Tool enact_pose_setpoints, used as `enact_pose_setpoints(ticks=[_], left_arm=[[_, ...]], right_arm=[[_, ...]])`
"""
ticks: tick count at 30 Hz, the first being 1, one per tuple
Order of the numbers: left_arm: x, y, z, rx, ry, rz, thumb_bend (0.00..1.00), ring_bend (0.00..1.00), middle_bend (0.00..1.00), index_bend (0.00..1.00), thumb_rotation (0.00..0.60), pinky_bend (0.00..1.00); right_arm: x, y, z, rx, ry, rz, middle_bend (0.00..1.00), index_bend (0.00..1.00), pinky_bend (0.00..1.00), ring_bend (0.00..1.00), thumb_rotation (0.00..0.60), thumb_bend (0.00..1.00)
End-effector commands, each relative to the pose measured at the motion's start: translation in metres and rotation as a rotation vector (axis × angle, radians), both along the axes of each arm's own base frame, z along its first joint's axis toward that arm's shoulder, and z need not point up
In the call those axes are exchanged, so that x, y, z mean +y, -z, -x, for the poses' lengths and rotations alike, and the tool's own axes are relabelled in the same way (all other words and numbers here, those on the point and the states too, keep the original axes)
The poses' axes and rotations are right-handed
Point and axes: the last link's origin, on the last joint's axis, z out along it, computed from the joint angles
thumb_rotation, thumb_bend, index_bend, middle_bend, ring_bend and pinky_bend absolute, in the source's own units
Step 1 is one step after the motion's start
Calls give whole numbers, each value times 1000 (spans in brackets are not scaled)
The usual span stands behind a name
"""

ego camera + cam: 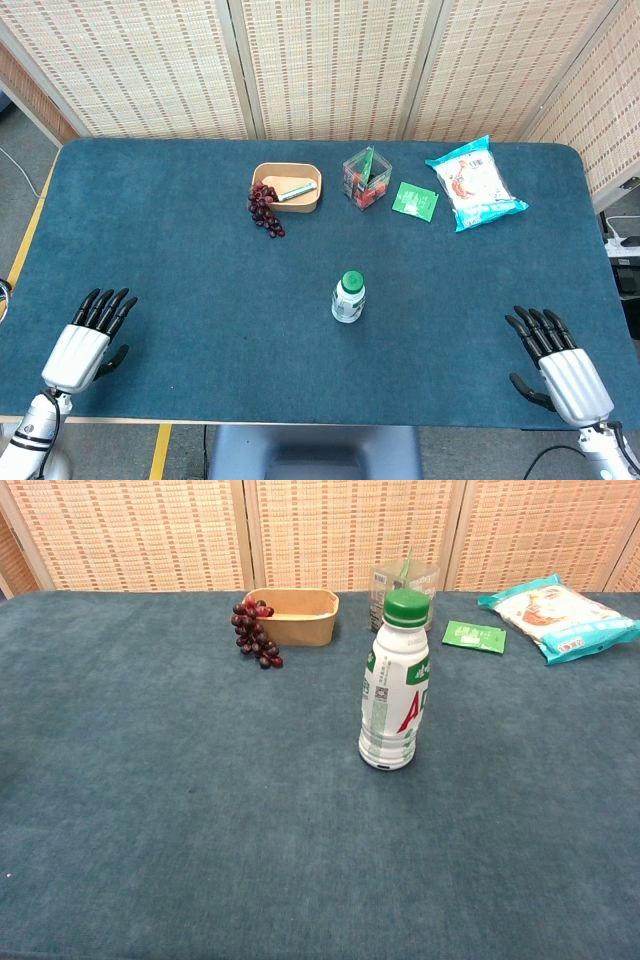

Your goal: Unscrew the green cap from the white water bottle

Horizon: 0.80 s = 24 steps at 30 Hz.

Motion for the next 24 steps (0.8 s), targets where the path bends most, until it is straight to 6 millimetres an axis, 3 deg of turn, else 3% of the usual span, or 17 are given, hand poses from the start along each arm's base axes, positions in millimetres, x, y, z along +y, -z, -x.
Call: enact_pose_setpoints(ticks=[1,4,6,11,15,21,24], left_arm=[[-1,2,-1,-3,1,8,388,0,0,0,600,0],[-1,8,-4,-31,6,46,388,0,0,0,600,0],[-1,17,-14,-139,21,108,388,0,0,0,600,0],[11,53,-47,-620,-12,385,372,0,0,0,600,0],[34,83,-72,-854,-118,612,348,0,0,0,600,0],[59,127,-112,-1017,-151,664,335,0,0,0,600,0],[65,135,-120,-1043,-165,671,331,0,0,0,600,0]], right_arm=[[0,1,0,1,2,-4,0,0,0,0,600,224],[0,1,0,5,0,-10,0,0,0,0,600,224],[1,0,-2,-2,-4,-1,0,0,0,0,600,224],[-3,-3,-6,-4,-21,-3,0,0,0,0,600,224],[-7,-4,-15,-34,-43,-4,0,0,0,0,600,224],[-18,-9,-40,-69,-121,-68,0,0,0,0,600,224],[-22,-12,-47,-74,-134,-75,0,0,0,0,600,224]])
